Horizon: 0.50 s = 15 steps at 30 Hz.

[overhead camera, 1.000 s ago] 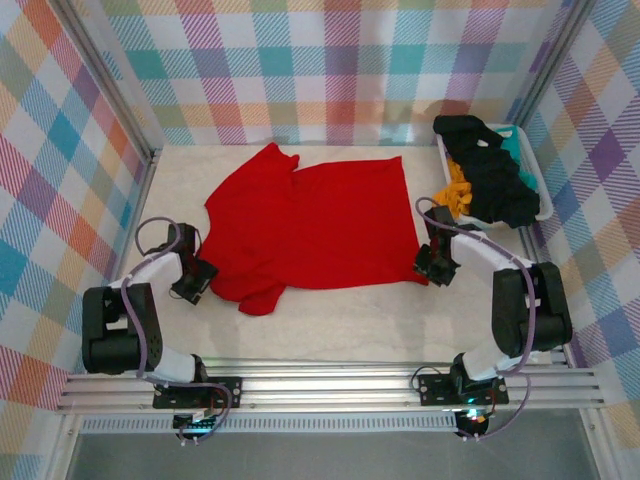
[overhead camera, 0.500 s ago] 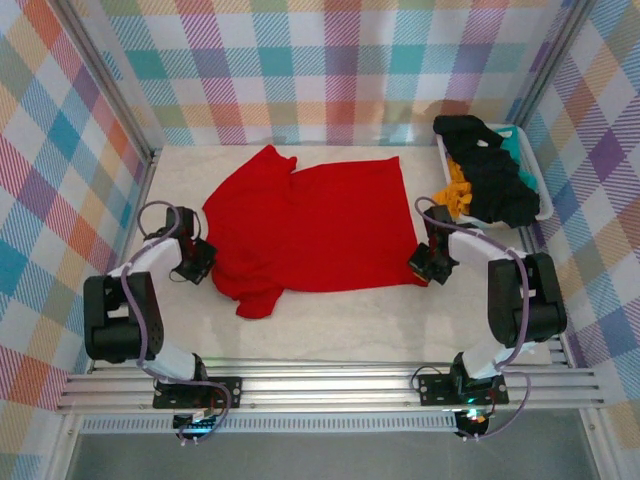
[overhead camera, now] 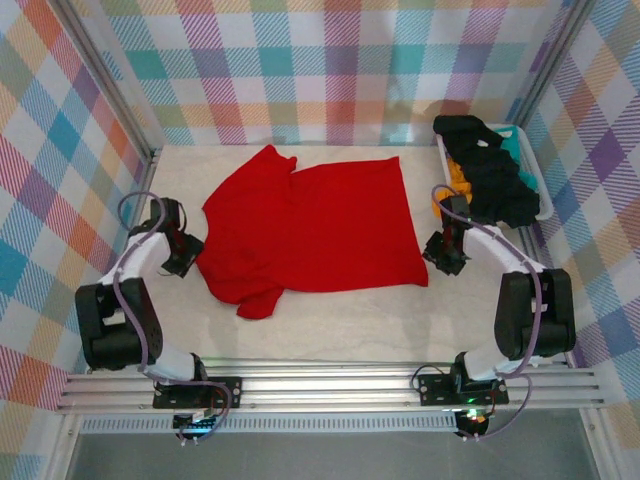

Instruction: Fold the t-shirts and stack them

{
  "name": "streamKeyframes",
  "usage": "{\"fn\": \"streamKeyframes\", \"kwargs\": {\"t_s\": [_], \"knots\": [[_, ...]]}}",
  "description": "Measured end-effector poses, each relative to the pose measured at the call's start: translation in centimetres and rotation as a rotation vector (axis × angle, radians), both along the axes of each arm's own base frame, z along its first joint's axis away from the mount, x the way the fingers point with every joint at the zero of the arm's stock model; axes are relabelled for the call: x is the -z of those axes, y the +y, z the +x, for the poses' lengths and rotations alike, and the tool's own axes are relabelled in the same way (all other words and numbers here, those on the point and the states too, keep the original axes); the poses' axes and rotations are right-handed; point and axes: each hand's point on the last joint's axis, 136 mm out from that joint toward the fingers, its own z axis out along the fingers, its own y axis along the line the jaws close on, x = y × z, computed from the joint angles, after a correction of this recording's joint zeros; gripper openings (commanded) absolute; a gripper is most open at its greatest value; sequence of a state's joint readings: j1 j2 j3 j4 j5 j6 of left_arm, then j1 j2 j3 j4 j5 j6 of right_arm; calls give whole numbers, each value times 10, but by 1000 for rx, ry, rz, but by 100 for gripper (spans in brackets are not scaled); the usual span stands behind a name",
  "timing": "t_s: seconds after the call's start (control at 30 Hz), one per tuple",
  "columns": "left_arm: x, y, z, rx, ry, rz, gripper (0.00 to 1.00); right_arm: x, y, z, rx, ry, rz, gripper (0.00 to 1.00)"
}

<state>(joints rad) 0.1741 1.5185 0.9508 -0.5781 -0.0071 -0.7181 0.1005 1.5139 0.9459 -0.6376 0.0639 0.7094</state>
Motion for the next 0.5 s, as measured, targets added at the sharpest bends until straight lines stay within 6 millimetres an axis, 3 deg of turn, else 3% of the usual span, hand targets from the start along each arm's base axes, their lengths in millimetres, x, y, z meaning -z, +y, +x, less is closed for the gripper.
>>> {"fn": "streamKeyframes", "kwargs": {"t_s": [0.2,0.5], "knots": [[45,-8,1,-11,93,-70,46,14,24,-19,-21,48,104,49],[44,-10,0,-30,48,-71,39,31,36,-43,57,124,195,49]]}}
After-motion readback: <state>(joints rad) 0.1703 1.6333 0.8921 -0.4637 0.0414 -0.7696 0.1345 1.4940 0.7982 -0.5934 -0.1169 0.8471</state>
